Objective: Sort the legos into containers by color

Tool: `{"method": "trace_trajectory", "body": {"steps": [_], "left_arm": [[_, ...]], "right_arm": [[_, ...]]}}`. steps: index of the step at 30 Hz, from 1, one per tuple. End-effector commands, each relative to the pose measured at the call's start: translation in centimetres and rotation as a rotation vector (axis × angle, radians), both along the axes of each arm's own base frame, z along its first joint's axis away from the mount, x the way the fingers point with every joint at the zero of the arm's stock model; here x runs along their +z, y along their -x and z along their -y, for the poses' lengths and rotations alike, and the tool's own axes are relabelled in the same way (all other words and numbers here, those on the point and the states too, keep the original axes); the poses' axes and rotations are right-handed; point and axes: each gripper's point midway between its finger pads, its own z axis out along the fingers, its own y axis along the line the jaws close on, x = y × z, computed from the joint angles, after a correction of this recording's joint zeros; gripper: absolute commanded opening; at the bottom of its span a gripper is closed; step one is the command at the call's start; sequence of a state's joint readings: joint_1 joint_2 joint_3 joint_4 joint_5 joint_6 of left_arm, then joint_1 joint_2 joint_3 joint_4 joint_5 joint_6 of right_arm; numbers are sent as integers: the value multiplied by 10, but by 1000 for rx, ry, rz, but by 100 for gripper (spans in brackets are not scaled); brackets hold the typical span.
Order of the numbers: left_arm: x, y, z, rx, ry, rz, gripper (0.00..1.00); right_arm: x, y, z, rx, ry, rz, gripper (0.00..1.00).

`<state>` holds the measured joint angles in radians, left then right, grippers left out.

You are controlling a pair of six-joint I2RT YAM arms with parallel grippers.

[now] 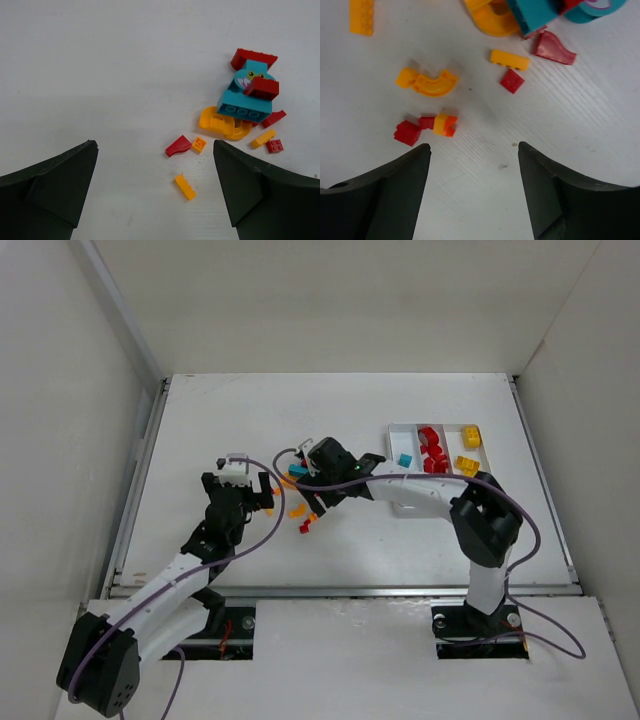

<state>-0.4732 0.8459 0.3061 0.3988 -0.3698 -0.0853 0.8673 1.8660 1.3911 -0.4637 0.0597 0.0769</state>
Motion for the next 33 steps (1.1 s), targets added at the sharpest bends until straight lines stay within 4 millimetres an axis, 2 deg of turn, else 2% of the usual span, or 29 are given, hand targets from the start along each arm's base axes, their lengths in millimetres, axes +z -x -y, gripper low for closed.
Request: {"method": "trace_trajectory", "body": {"steps": [1,2,3,4,5,6,8,9,13,14,18,21,27,32,33], "left_arm": [[23,-5,-7,51,49,63,100],[13,-2,-11,65,35,45,100],[12,0,-14,89,58,54,100],[9,2,-21,132,65,54,100],[-4,5,-28,158,66,33,100],[-9,8,-29,162,74,22,100],[-11,11,-38,217,101,38,100],[-11,11,-39,217,101,38,100],[-12,14,-44,239,110,42,100],[-12,14,-44,239,110,42,100],[-9,13,-48,252,127,51,100],[-11,14,-50,252,129,50,100],[-9,13,-49,240,138,54,100],[-10,13,-50,241,140,53,100],[-7,13,-50,239,147,60,100]], "right_arm": [[31,-5,-40,46,-159,1,75],[31,-6,-42,37,-164,-4,75],[33,-9,-47,30,-182,1,75],[26,-9,-48,15,-178,-17,75],[32,-12,-52,16,-195,-3,75],[26,-14,-53,16,-192,-6,75],[20,-11,-59,26,-184,-14,77],[25,-5,-67,54,-188,-3,78],[2,-1,-71,80,-105,-17,88],[-5,-5,-73,73,-94,-15,92],[-24,-13,-71,45,-28,-22,93],[-31,-10,-75,53,-6,-39,93],[-30,-1,-85,103,5,-12,91],[-33,-3,-88,119,14,-4,78],[-34,-2,-85,127,26,-7,78]]}}
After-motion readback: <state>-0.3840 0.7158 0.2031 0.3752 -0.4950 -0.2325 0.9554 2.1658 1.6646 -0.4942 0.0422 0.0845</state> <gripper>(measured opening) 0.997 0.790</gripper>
